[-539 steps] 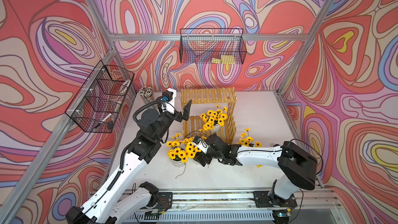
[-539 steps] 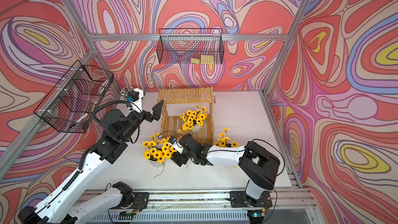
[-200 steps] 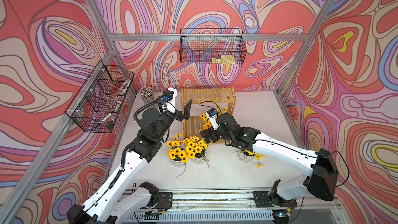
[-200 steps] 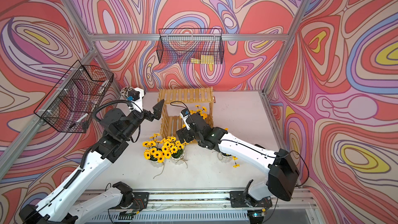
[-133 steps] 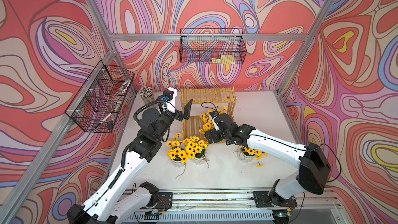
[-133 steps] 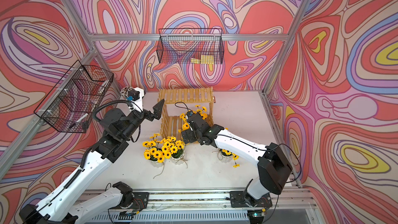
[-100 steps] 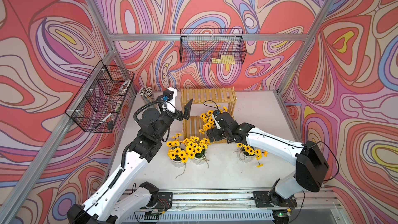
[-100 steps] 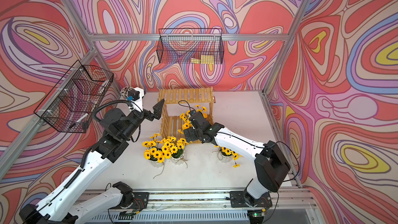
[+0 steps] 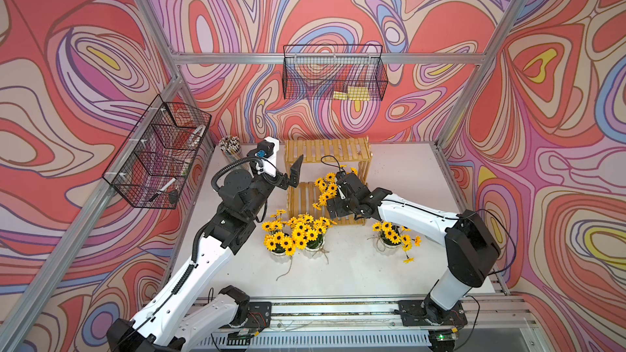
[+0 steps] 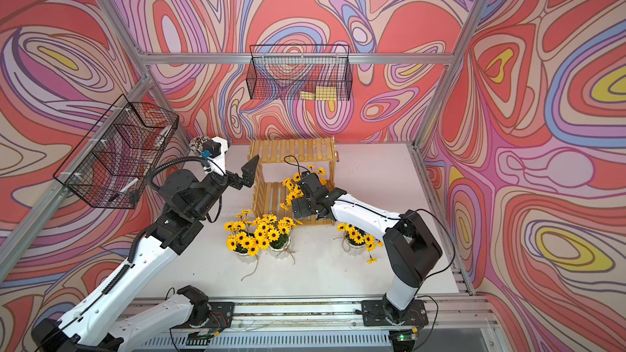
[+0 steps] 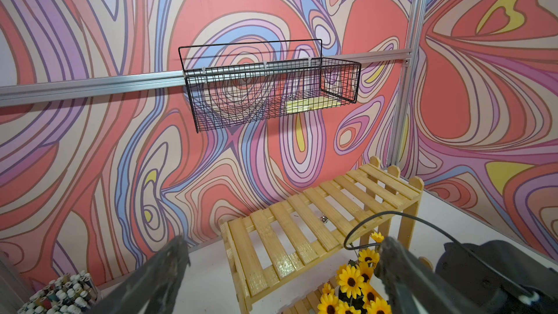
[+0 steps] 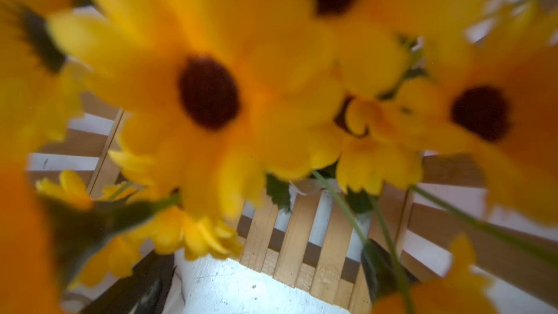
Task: Take the sunflower pots off the shelves
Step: Pick up the sunflower pot from the shelf.
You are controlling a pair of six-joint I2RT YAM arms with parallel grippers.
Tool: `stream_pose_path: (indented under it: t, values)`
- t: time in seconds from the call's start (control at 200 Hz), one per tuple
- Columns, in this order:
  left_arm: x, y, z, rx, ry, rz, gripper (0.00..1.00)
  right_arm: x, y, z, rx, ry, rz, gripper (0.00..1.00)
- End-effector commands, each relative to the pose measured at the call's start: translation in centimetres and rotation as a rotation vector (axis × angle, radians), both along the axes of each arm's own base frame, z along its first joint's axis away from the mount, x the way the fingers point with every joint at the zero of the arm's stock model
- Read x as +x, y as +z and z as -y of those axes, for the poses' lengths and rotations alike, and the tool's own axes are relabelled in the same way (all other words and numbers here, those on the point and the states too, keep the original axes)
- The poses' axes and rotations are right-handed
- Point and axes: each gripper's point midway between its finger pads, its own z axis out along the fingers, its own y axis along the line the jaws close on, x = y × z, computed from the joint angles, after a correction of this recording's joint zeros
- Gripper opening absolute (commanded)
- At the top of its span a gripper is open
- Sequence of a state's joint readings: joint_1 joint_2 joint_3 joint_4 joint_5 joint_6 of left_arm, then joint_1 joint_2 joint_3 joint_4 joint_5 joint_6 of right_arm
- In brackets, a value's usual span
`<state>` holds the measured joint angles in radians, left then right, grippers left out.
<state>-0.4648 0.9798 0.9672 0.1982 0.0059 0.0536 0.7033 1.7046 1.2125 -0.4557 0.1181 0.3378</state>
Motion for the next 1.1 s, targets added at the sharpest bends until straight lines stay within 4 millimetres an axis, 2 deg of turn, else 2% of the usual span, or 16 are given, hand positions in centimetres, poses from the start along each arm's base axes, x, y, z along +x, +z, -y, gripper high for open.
stream_pose_path:
  t: [0.0, 0.326, 0.561, 0.576, 0.611, 1.097]
  values:
    - [-0.2, 1.9, -0.4, -0.006, 0.013, 0.053, 1.00, 1.9, 0.7, 0.3, -0.001, -0.038, 0.044, 0.98]
    - [0.0, 1.7, -0.4, 0.002, 0.019, 0.049, 1.00, 4.0, 1.2, 0.5, 0.000, -0.049, 0.098, 0.98]
    - [0.0, 1.6, -0.5, 0.008, 0.026, 0.050, 1.00, 4.6, 1.7, 0.3, -0.002, -0.034, 0.126, 0.98]
    - [0.0, 1.7, -0.5, 0.006, 0.025, 0.051, 1.00, 4.7, 0.6, 0.2, -0.018, -0.032, 0.107, 0.98]
    - [-0.1, 1.7, -0.5, 0.006, 0.024, 0.052, 1.00, 4.8, 0.4, 0.2, -0.021, -0.031, 0.107, 0.98]
    - [-0.1, 1.7, -0.5, 0.006, 0.021, 0.052, 1.00, 6.1, 1.0, -0.1, -0.036, -0.028, 0.155, 0.98]
